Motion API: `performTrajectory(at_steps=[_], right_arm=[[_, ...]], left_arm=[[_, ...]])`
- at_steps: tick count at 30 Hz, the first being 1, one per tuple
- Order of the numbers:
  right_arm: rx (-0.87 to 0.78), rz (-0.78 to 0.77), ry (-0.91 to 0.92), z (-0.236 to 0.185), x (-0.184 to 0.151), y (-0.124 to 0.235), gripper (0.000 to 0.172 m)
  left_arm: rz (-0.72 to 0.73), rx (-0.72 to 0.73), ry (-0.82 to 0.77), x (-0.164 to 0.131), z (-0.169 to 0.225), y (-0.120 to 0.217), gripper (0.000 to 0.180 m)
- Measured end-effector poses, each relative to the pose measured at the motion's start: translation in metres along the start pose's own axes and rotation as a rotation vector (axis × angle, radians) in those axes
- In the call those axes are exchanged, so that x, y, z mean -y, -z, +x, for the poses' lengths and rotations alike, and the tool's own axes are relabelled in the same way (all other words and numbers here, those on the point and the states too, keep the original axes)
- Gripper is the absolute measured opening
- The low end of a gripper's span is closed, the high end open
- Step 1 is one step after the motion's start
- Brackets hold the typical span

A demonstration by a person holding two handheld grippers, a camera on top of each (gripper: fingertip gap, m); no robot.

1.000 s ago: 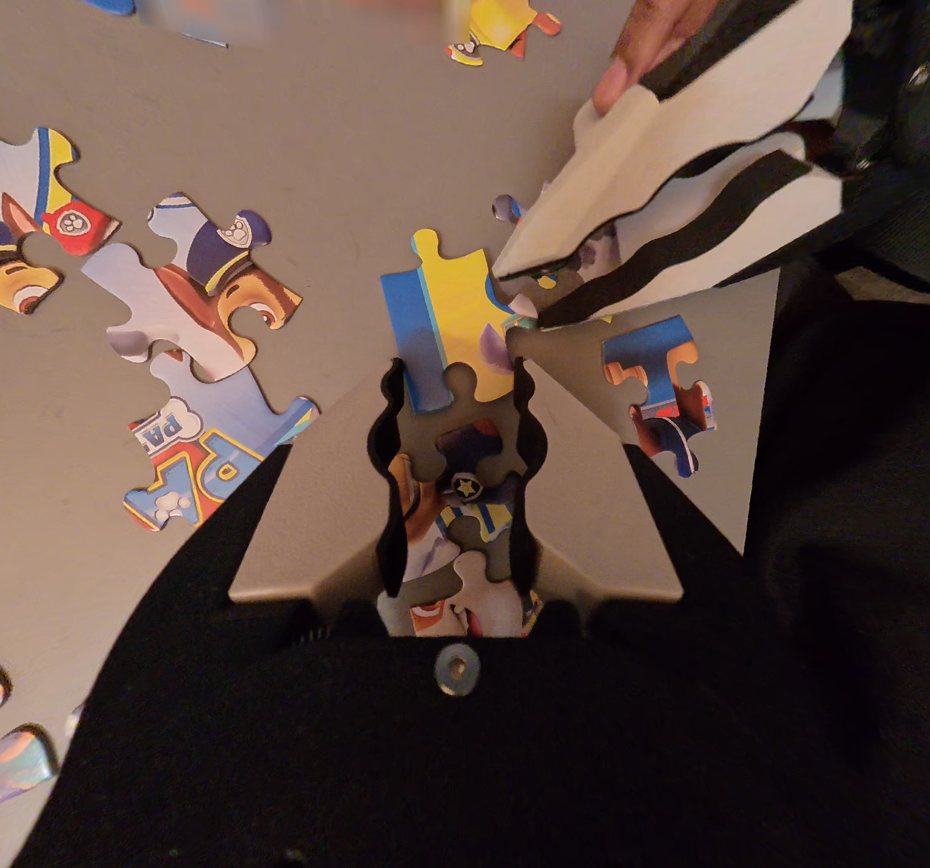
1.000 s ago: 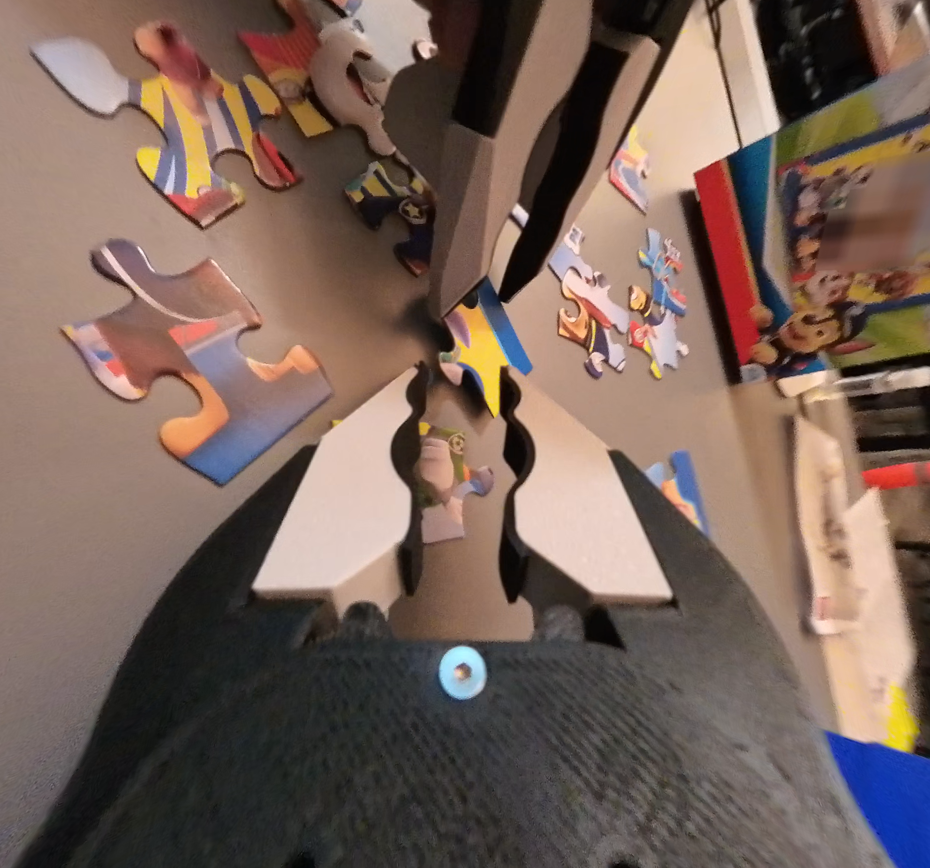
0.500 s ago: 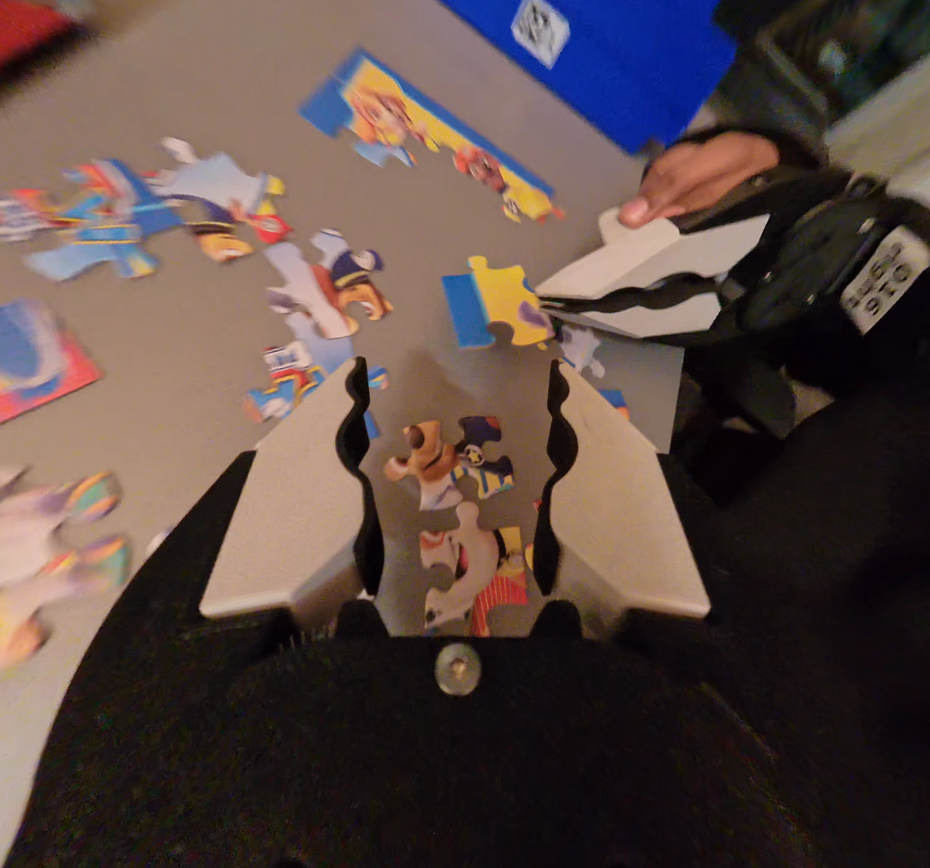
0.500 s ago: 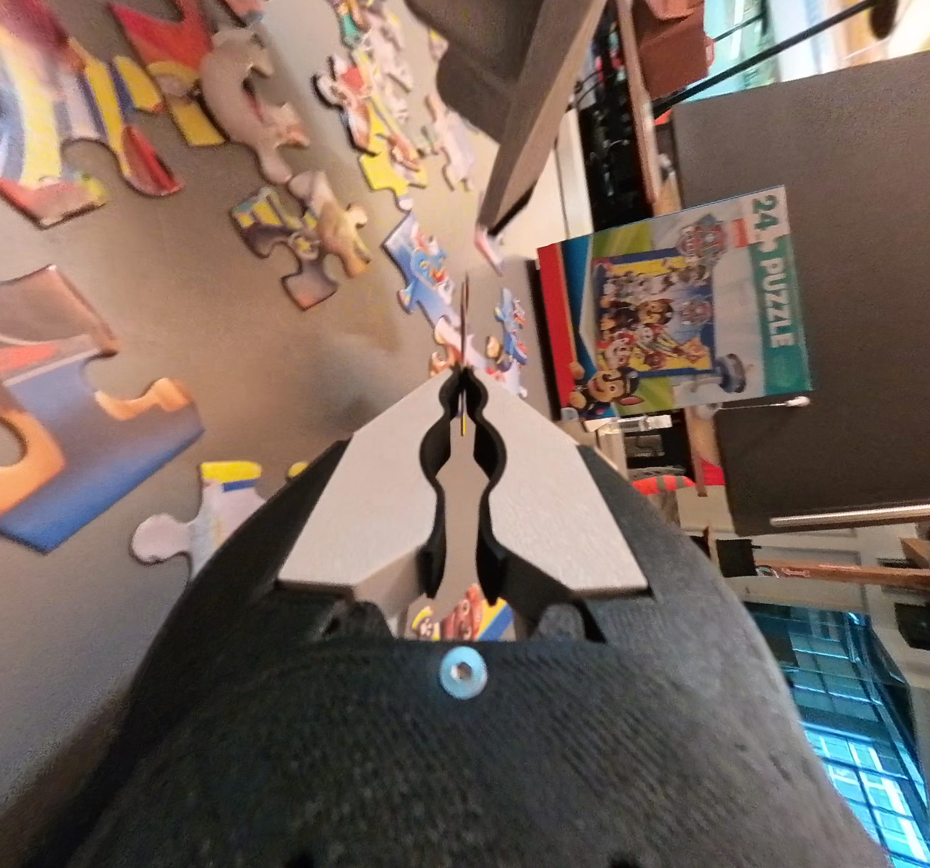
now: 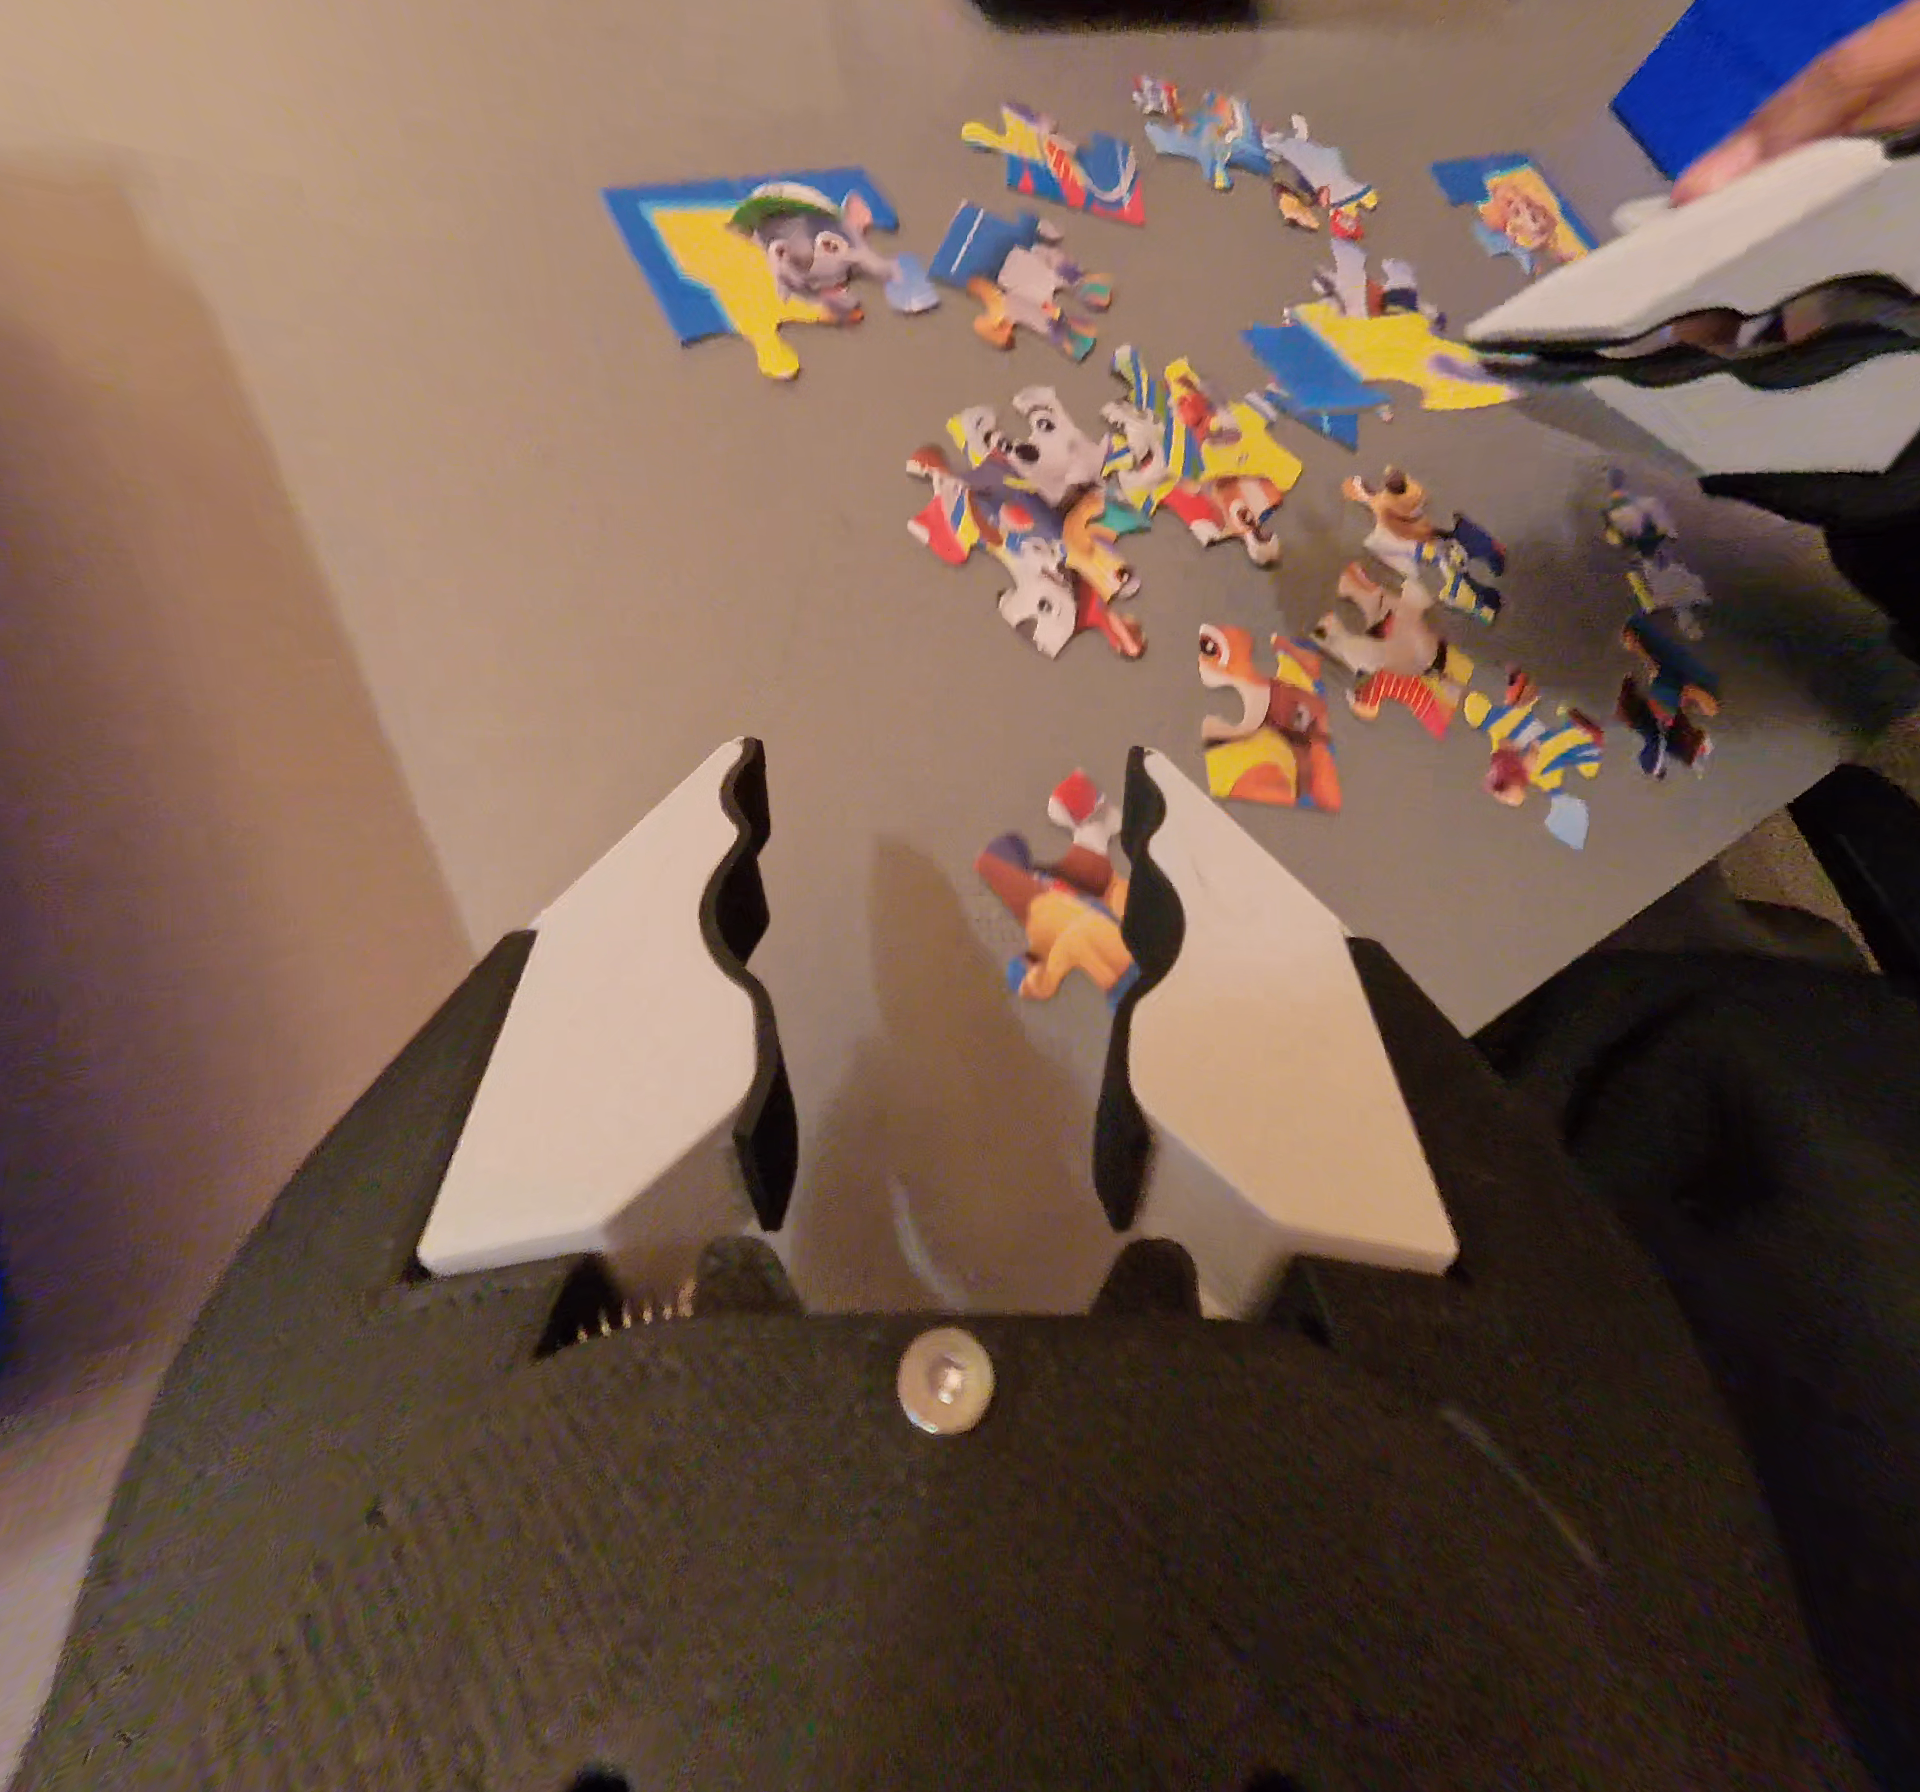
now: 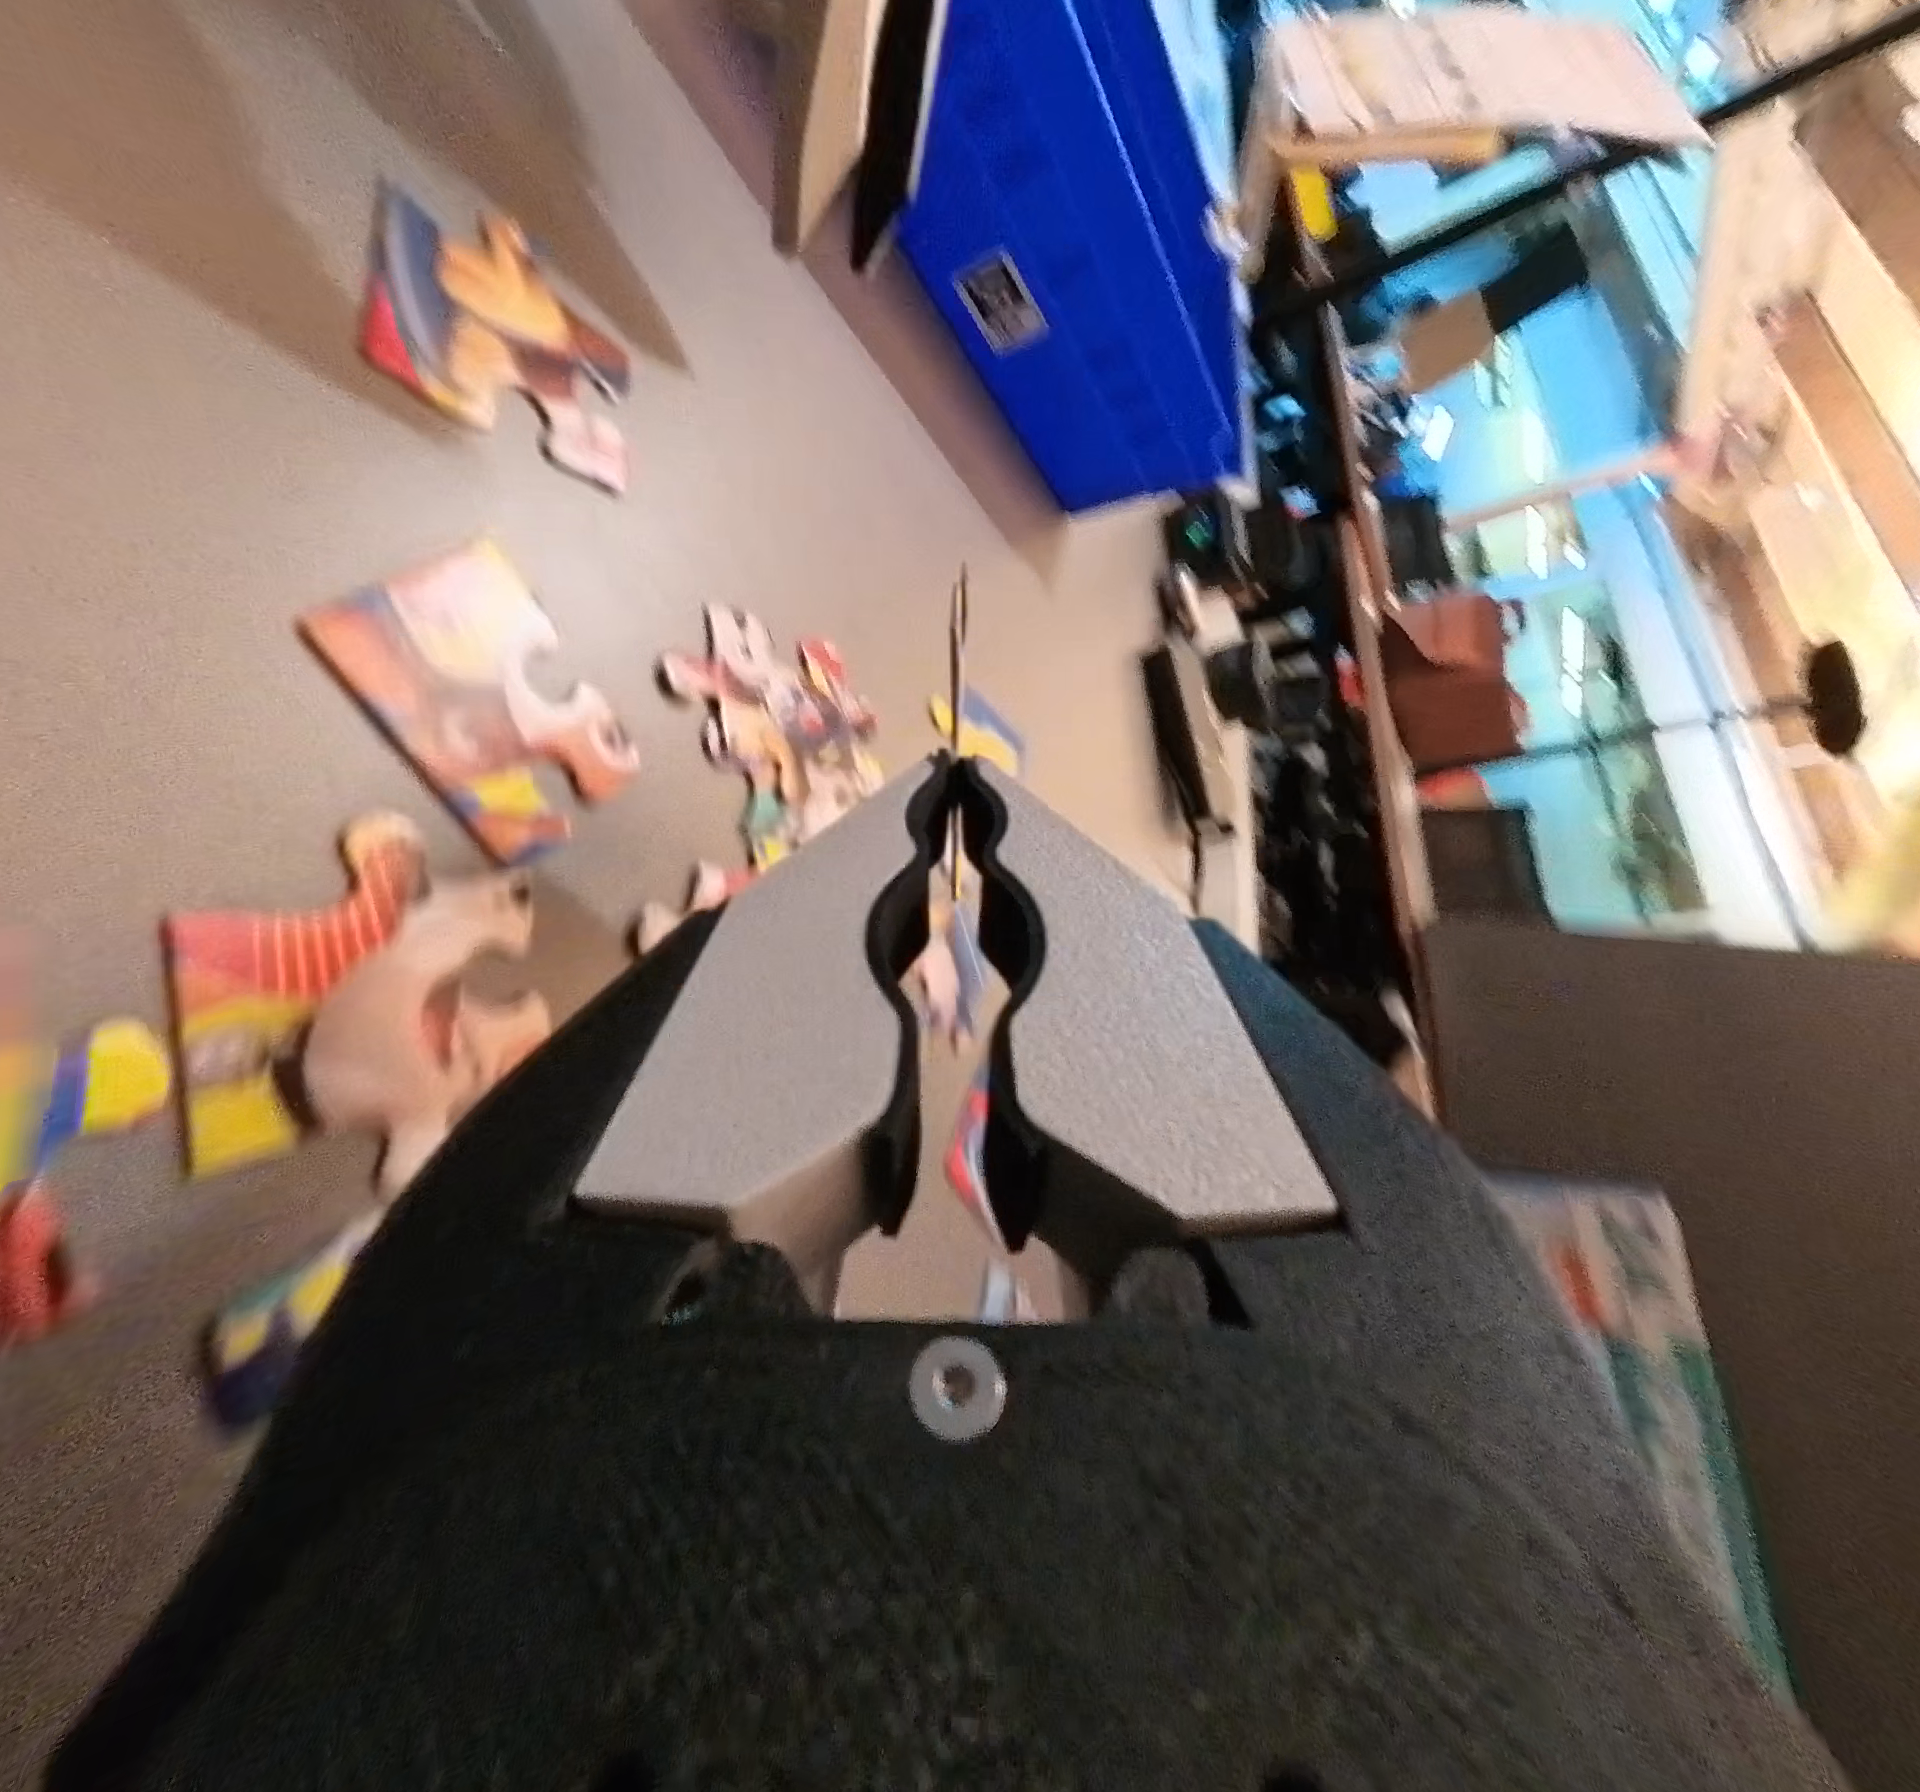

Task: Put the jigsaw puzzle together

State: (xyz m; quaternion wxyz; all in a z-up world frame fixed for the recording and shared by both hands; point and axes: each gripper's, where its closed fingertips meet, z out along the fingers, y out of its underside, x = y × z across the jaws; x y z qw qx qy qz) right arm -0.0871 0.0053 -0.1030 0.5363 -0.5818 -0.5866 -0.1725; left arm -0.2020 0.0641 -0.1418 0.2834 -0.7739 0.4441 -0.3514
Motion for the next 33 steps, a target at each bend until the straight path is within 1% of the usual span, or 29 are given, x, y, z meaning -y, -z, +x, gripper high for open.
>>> performTrajectory(at_steps=[2, 4, 6, 8, 12, 16, 19, 22, 24, 27, 29, 30, 33], right_arm=[[0.127, 0.072, 0.027, -0.012, 0.021, -0.03, 0.0], [0.218, 0.099, 0.075, -0.022, 0.032, -0.059, 0.0], [0.272, 0.099, 0.136, -0.03, 0.035, -0.085, 0.0], [0.314, 0.106, 0.179, -0.039, 0.036, -0.103, 0.0], [0.378, 0.123, 0.224, -0.053, 0.037, -0.119, 0.003], [0.4, 0.1, 0.215, -0.055, 0.032, -0.117, 0.014], [0.388, 0.039, 0.141, -0.049, 0.017, -0.101, 0.019], [0.36, 0.042, -0.081, -0.04, 0.015, -0.064, 0.025], [0.321, 0.034, -0.229, -0.034, 0.015, -0.036, 0.027], [0.165, 0.018, -0.396, -0.018, 0.011, 0.01, 0.024], [0.055, 0.009, -0.524, -0.011, 0.003, 0.042, 0.024], [-0.001, -0.006, -0.593, -0.009, -0.006, 0.058, 0.024], [-0.165, -0.084, -0.812, -0.008, -0.05, 0.098, 0.023]], left_arm=[[0.009, 0.005, 0.004, -0.011, -0.003, 0.003, 0.066], [0.028, -0.047, 0.04, -0.016, 0.003, 0.005, 0.067], [0.047, -0.088, 0.068, -0.021, 0.009, 0.009, 0.067], [0.036, -0.078, 0.06, -0.029, 0.007, 0.012, 0.067], [0.01, -0.027, 0.02, -0.041, -0.003, 0.016, 0.068], [0.052, -0.041, 0.031, -0.034, 0.0, 0.015, 0.067], [0.053, -0.006, 0.024, -0.03, 0.004, 0.009, 0.065], [0.087, -0.092, -0.002, -0.021, 0.039, 0.0, 0.066], [0.1, -0.105, -0.026, -0.016, 0.053, -0.005, 0.066], [0.116, -0.189, -0.025, -0.008, 0.081, -0.014, 0.065], [0.116, -0.235, -0.041, -0.004, 0.1, -0.025, 0.068], [0.116, -0.237, -0.062, -0.002, 0.108, -0.032, 0.073], [0.105, -0.217, -0.151, 0.007, 0.129, -0.058, 0.086]])
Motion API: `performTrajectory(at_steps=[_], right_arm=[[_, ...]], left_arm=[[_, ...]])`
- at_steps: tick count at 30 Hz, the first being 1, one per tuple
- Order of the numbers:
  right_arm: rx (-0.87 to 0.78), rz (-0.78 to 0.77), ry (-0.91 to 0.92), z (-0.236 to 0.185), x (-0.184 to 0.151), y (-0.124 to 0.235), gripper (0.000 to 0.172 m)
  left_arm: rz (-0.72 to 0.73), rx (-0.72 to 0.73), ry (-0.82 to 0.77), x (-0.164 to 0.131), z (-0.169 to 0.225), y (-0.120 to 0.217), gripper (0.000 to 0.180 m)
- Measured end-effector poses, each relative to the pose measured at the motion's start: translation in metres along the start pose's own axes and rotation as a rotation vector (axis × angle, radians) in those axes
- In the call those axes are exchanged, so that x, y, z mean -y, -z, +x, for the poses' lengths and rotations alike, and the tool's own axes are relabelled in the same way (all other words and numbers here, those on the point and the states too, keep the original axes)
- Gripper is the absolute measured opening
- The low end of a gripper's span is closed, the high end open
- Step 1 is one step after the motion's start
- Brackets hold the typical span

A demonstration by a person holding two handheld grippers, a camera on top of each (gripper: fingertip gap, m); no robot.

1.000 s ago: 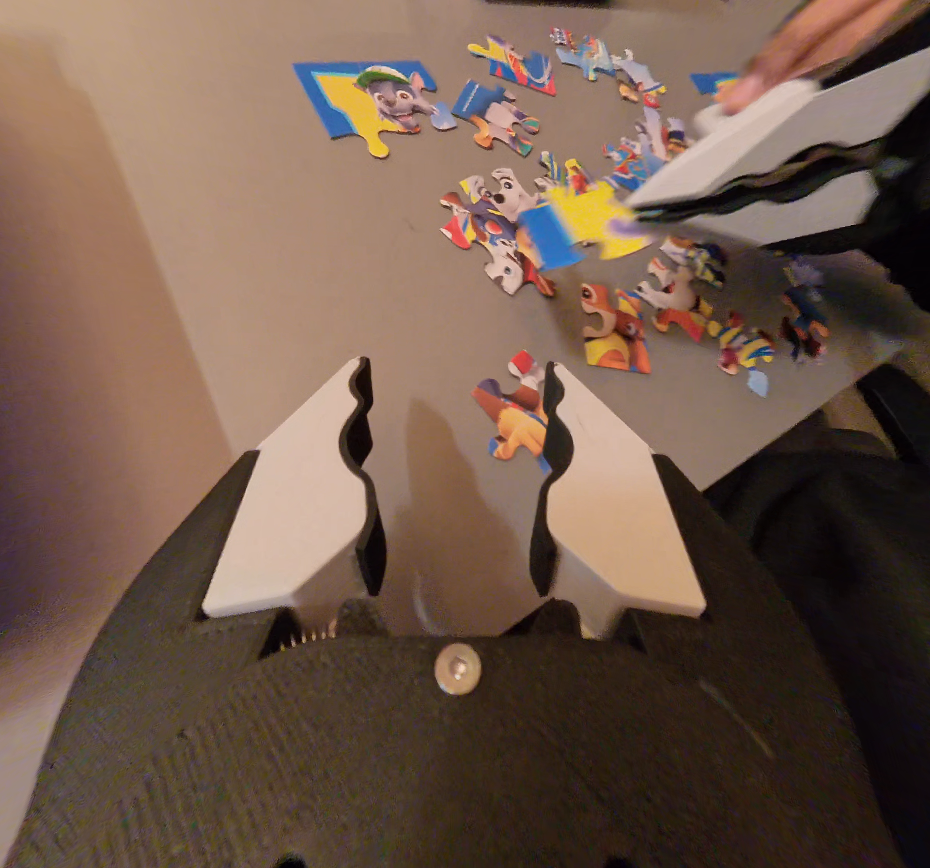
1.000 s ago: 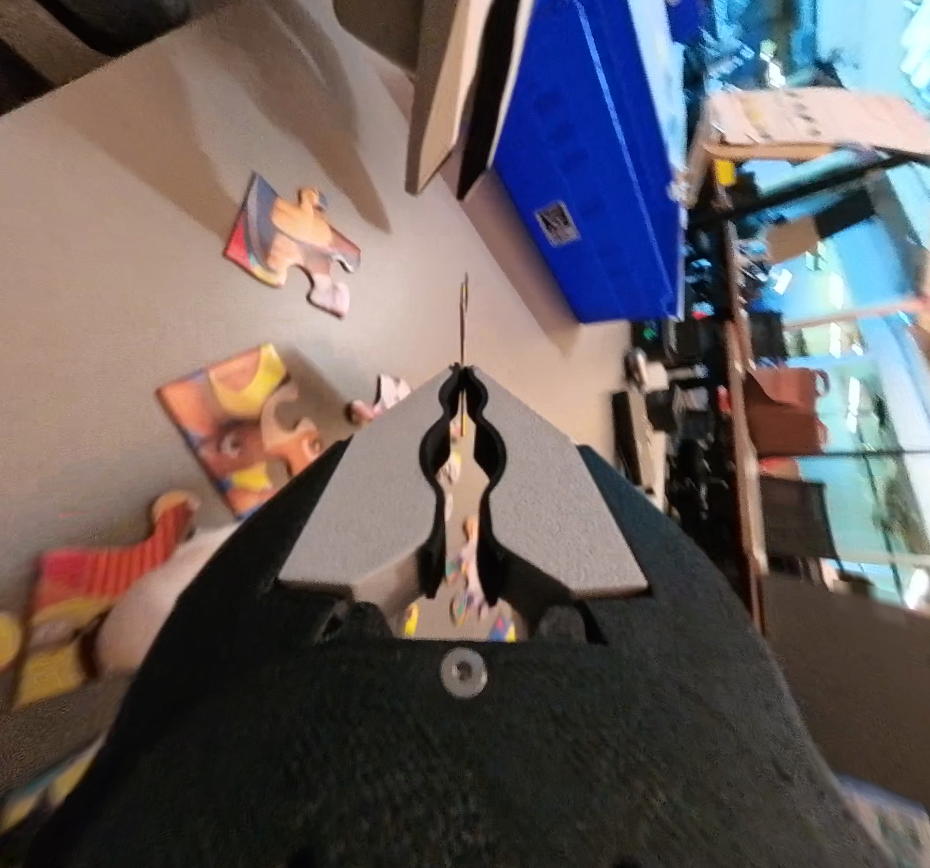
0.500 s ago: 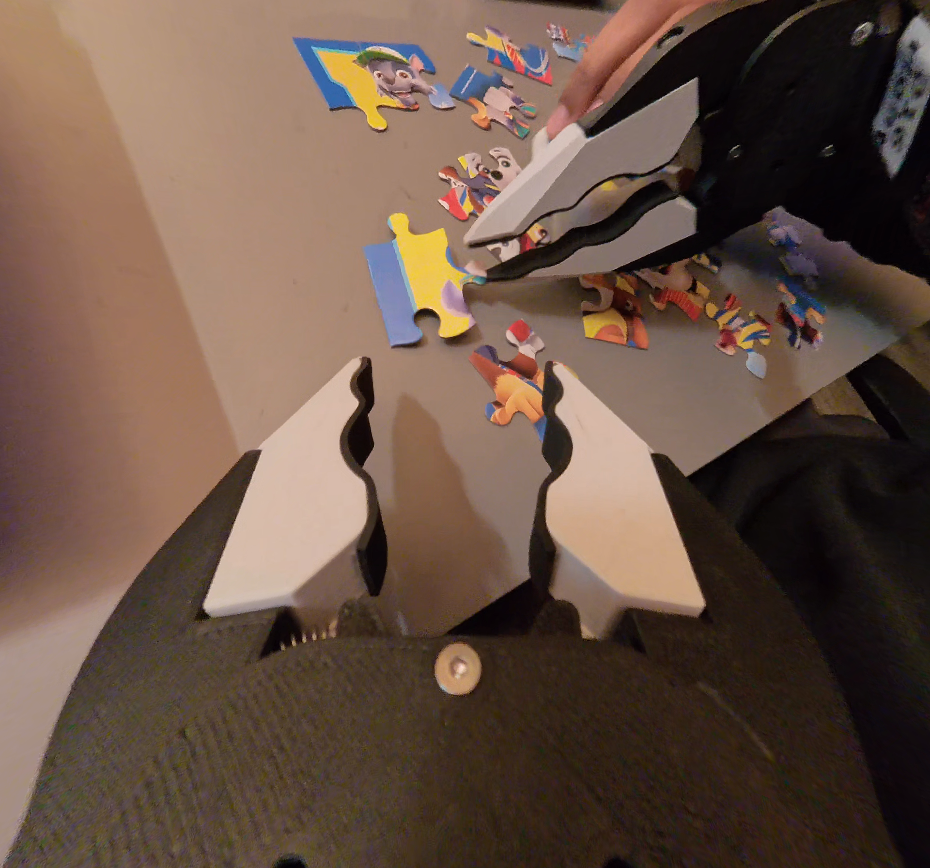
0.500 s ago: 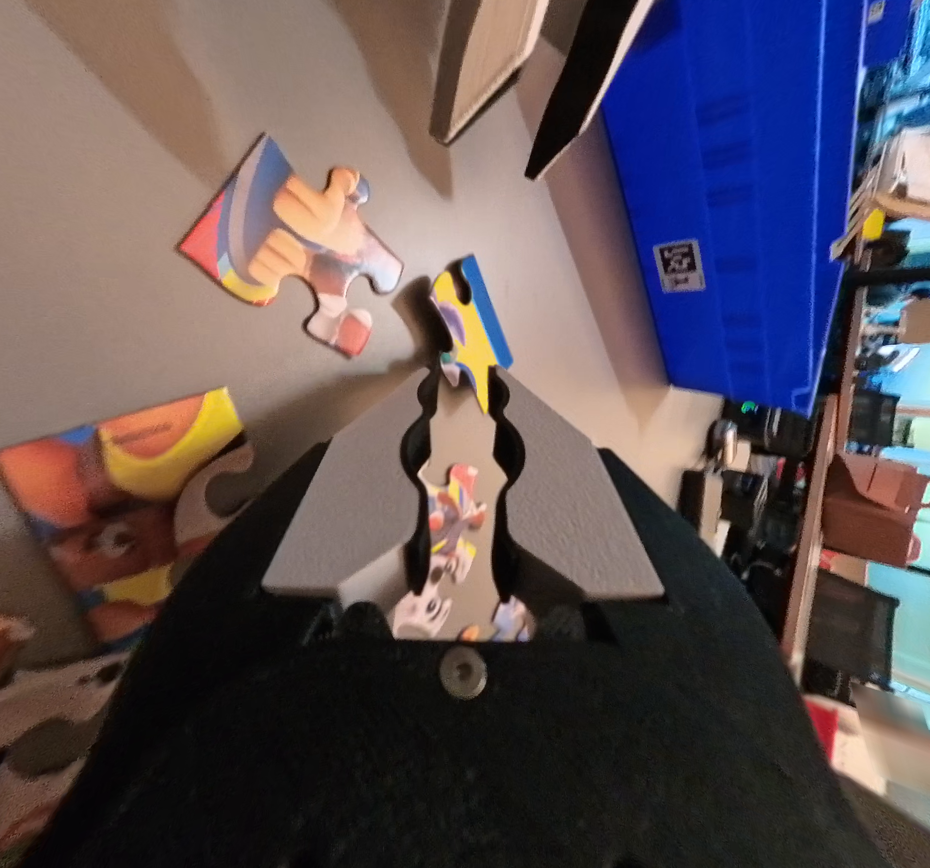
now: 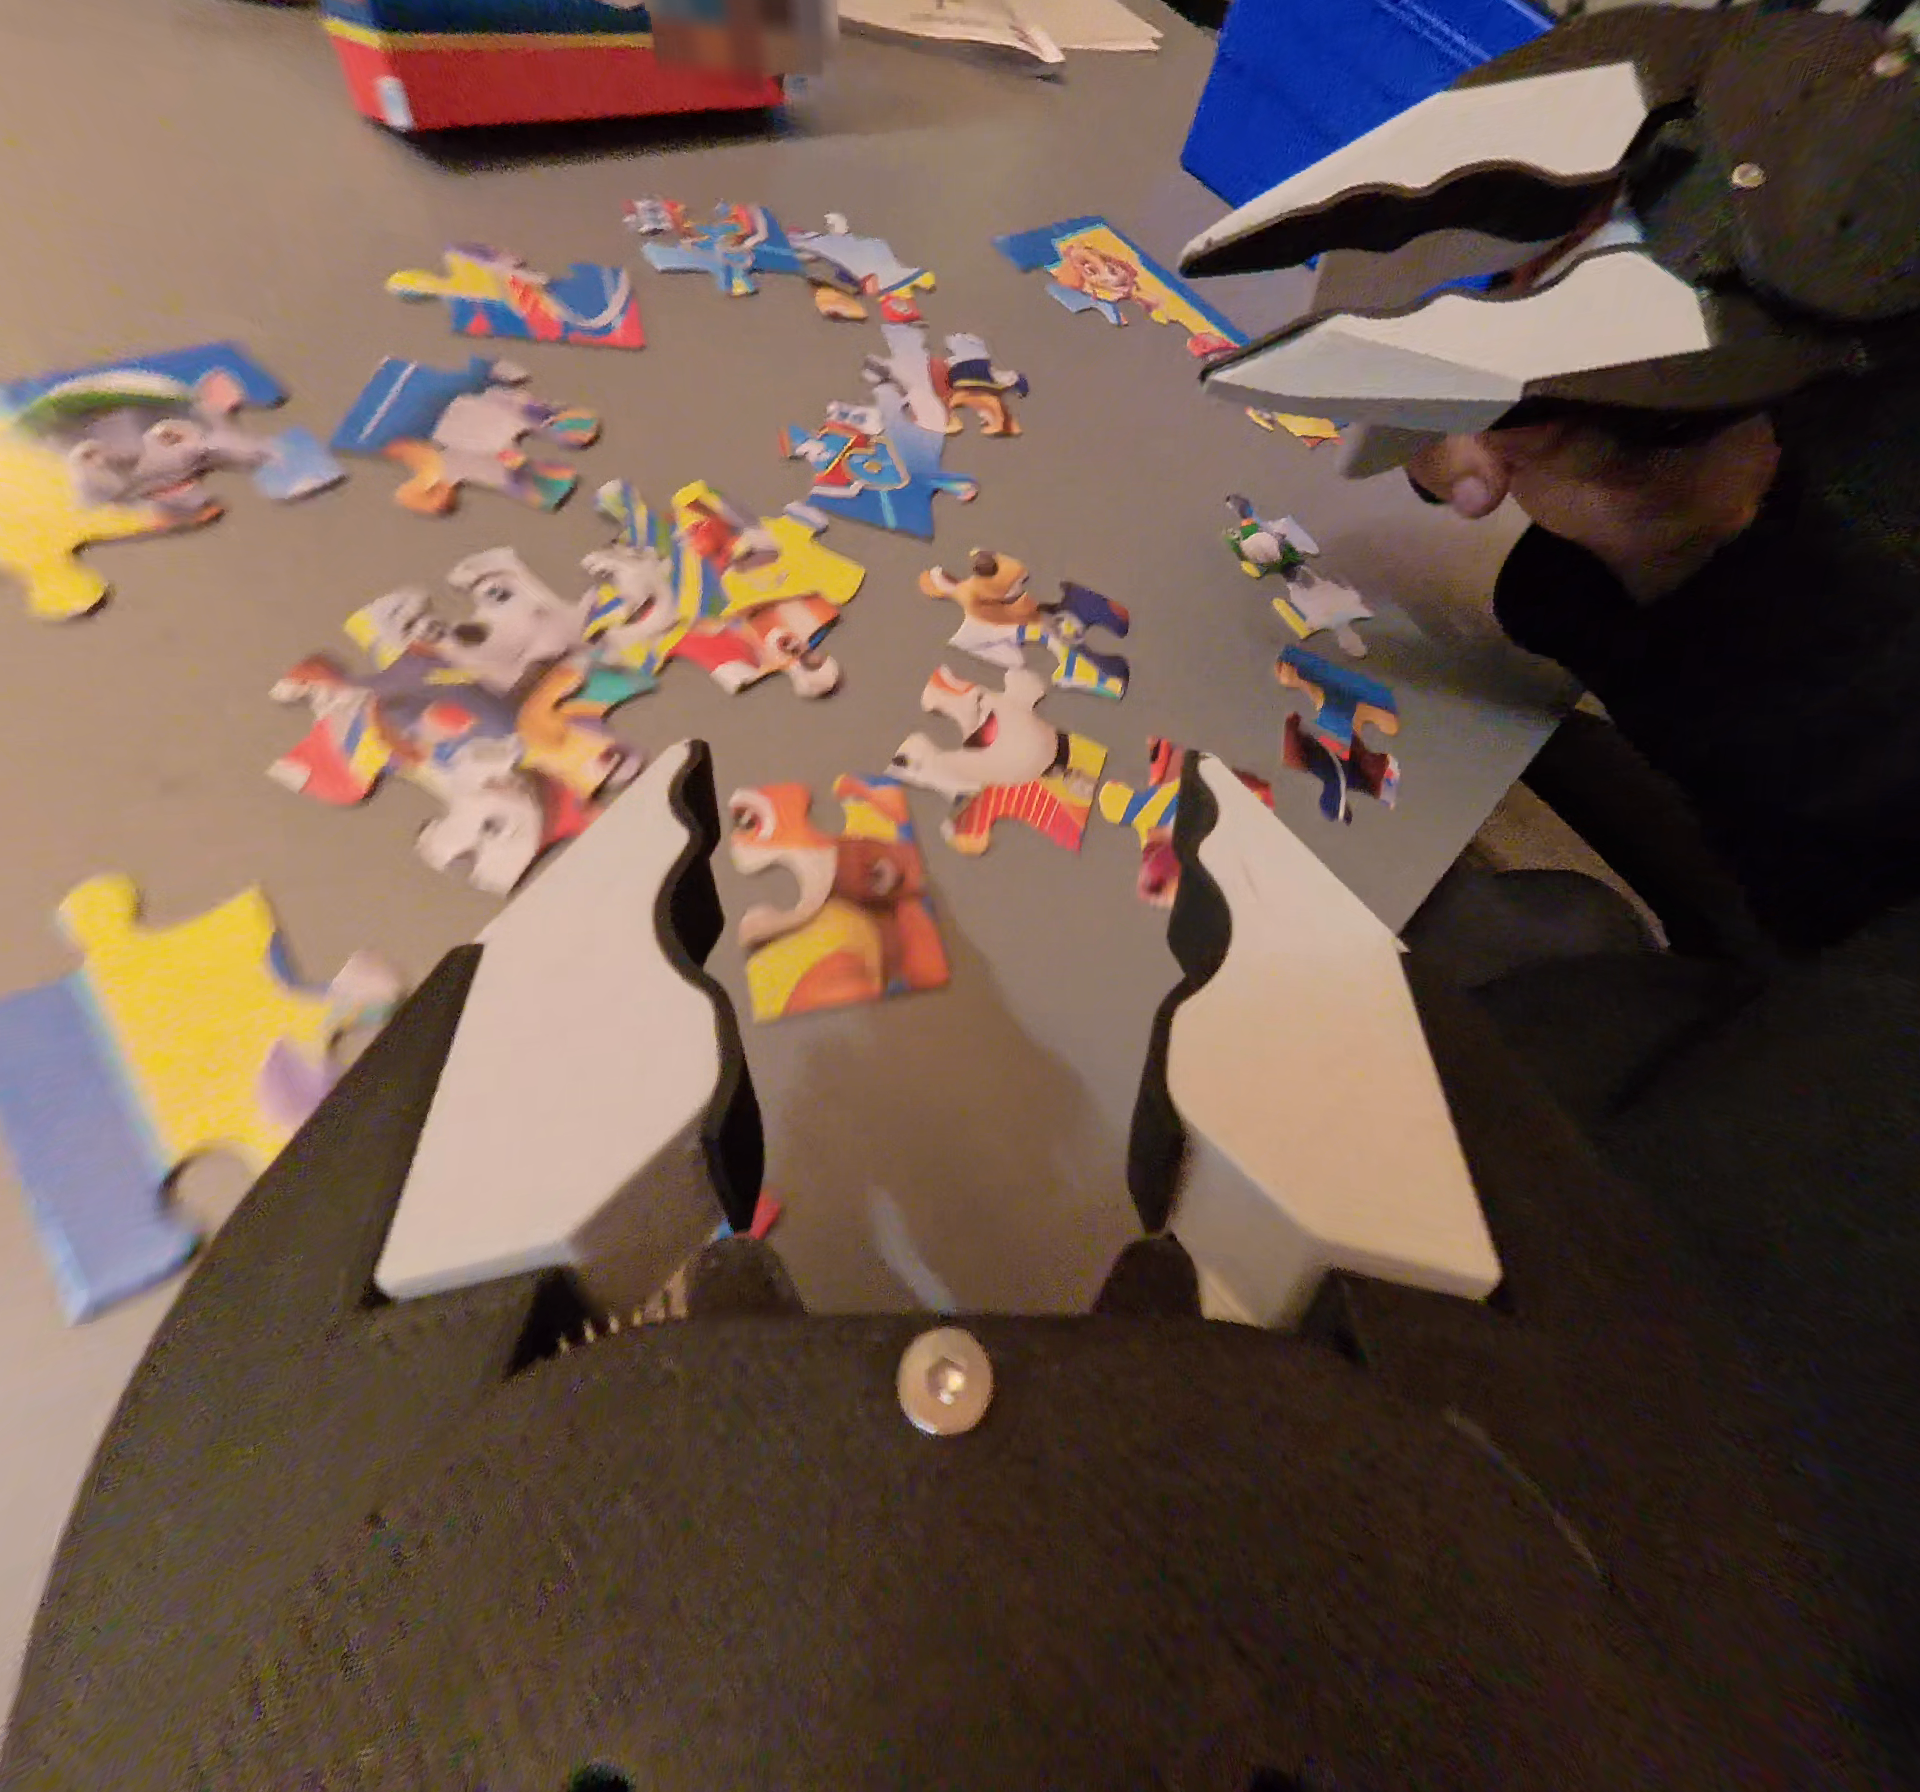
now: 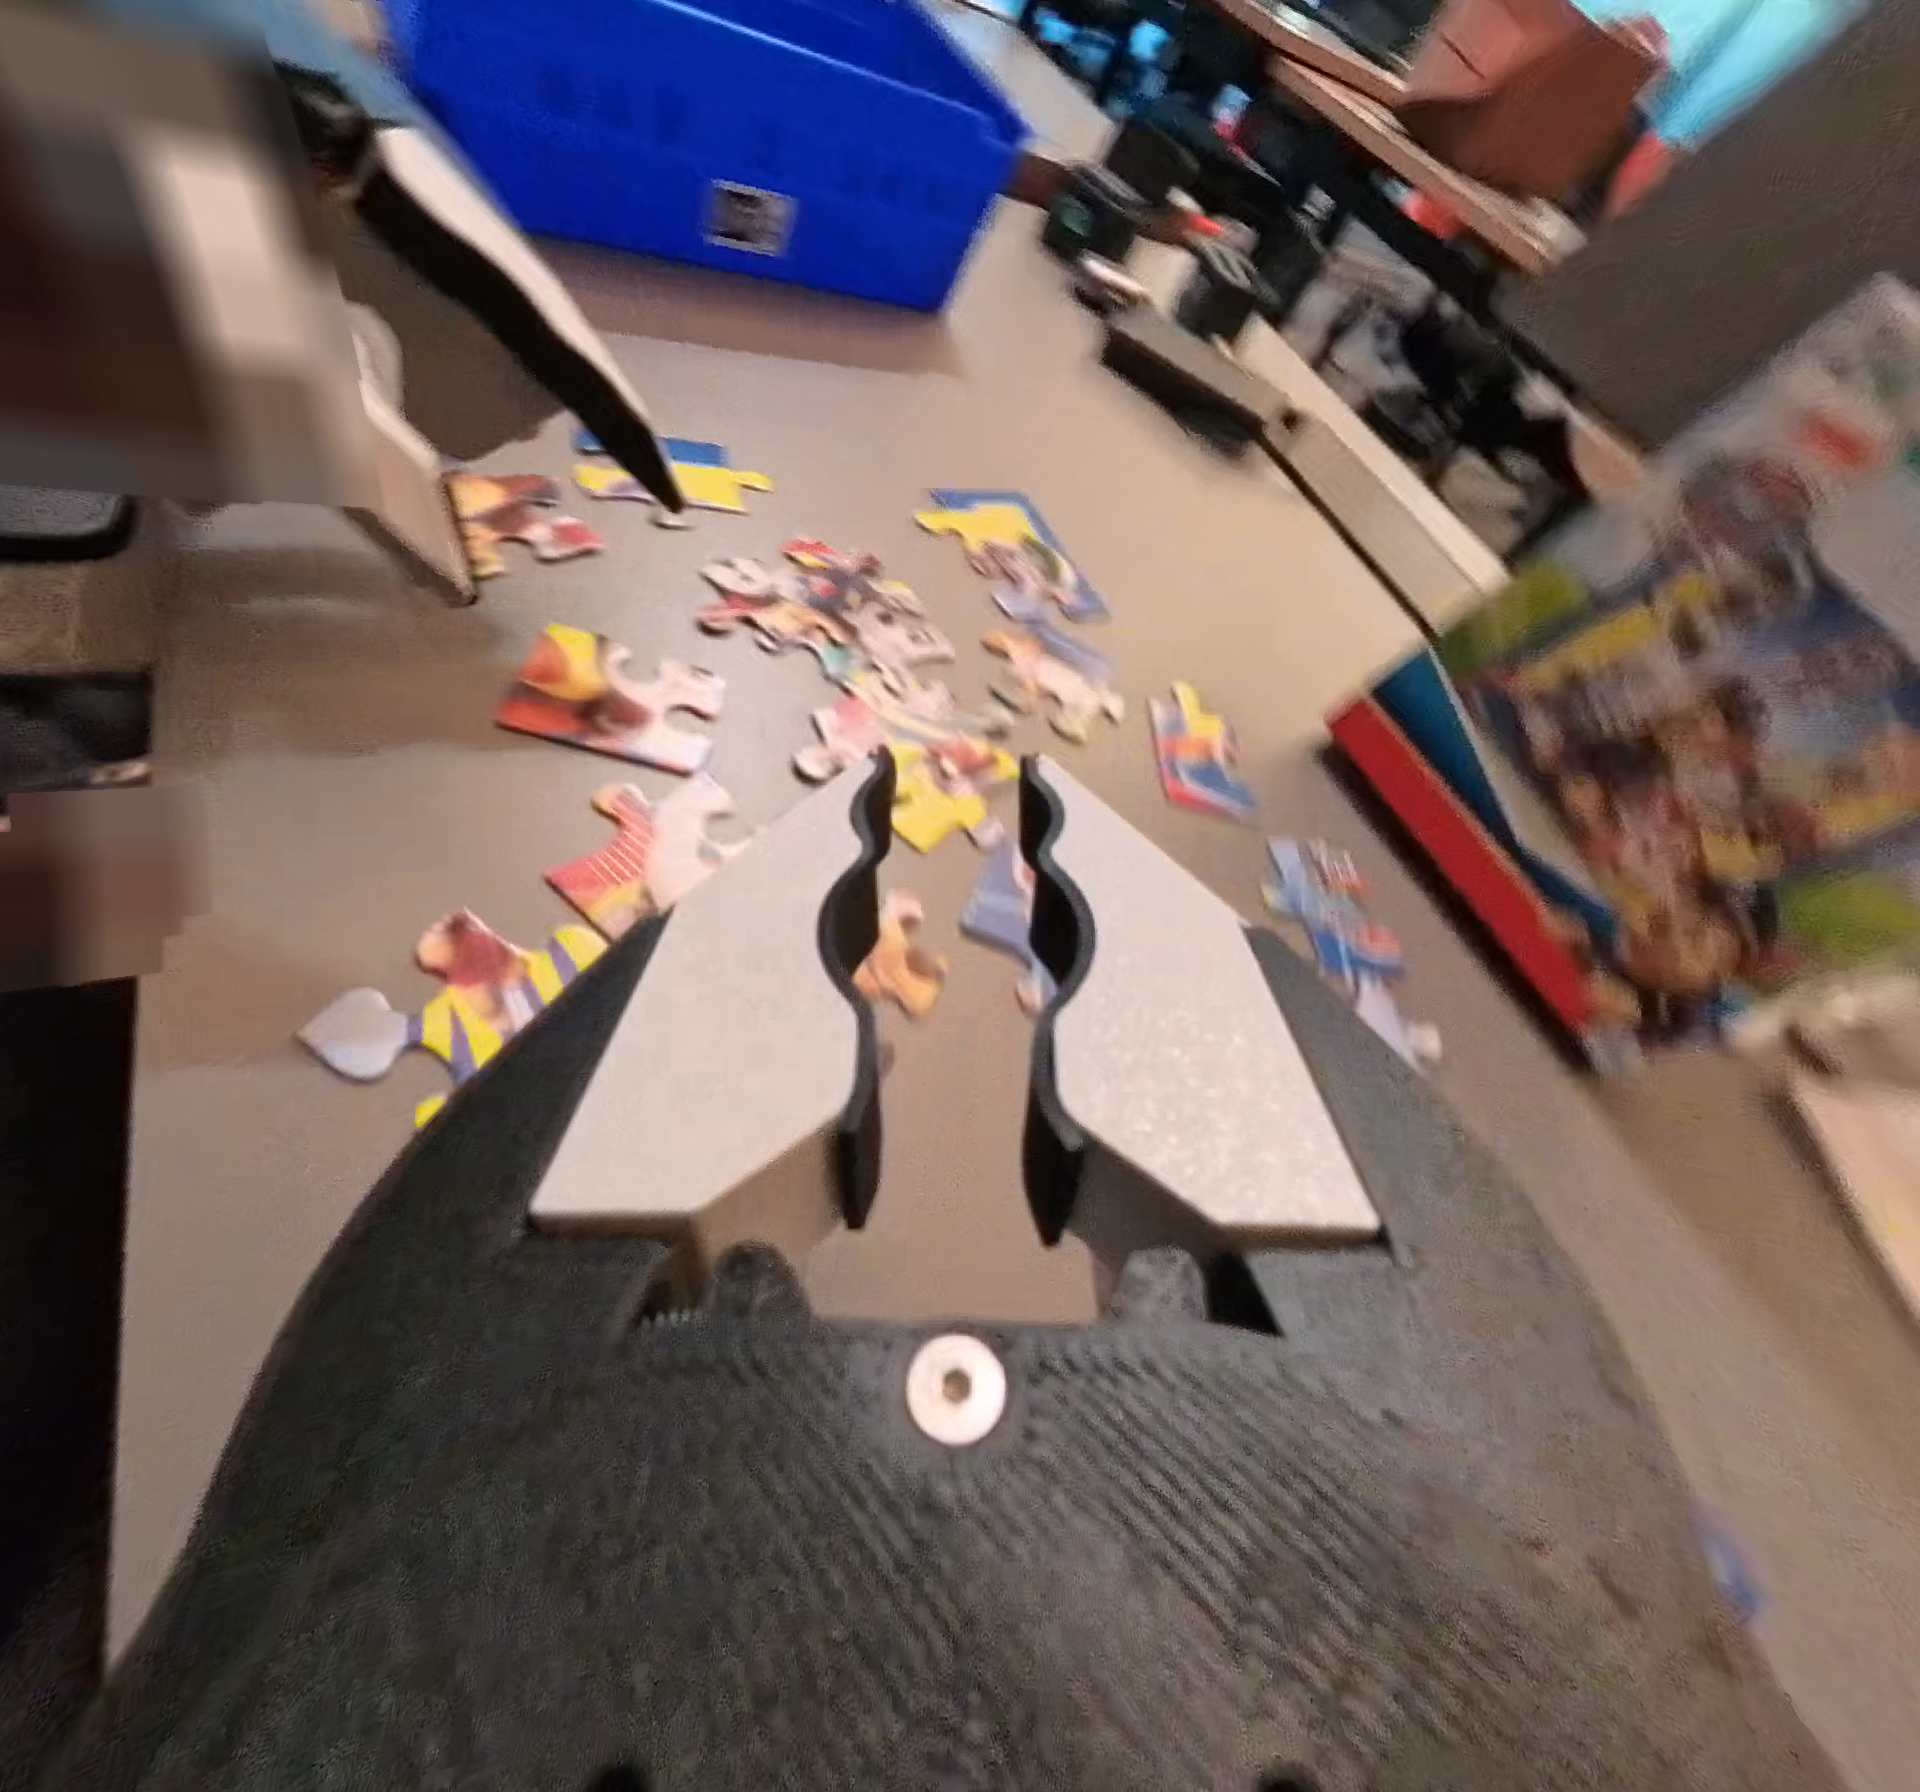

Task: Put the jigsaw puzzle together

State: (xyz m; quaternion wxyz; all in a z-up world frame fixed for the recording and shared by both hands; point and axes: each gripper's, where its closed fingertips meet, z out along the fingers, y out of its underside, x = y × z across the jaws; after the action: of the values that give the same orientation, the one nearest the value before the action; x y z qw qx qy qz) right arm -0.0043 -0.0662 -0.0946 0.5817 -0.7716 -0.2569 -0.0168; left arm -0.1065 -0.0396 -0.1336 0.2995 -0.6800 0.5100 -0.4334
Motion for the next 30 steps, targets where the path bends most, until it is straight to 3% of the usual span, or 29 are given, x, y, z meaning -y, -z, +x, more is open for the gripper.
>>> performTrajectory(at_steps=[5, 10, 15, 20, 30], right_arm=[[-0.063, 0.14, -0.348, 0.033, -0.025, 0.035, 0.024], [-0.094, 0.299, -0.436, 0.045, -0.033, 0.064, 0.021], [-0.161, 0.327, -0.409, 0.054, -0.036, 0.08, 0.021], [-0.179, 0.295, -0.386, 0.053, -0.038, 0.072, 0.023], [-0.181, 0.238, -0.366, 0.051, -0.042, 0.064, 0.023]], left_arm=[[0.022, -0.113, -0.07, 0.031, 0.038, -0.054, 0.089], [0.054, -0.111, -0.13, 0.048, 0.045, -0.095, 0.088], [0.216, -0.151, -0.114, 0.057, 0.054, -0.091, 0.074], [0.302, -0.175, -0.103, 0.058, 0.054, -0.079, 0.079], [0.31, -0.225, -0.045, 0.057, 0.055, -0.075, 0.077]])
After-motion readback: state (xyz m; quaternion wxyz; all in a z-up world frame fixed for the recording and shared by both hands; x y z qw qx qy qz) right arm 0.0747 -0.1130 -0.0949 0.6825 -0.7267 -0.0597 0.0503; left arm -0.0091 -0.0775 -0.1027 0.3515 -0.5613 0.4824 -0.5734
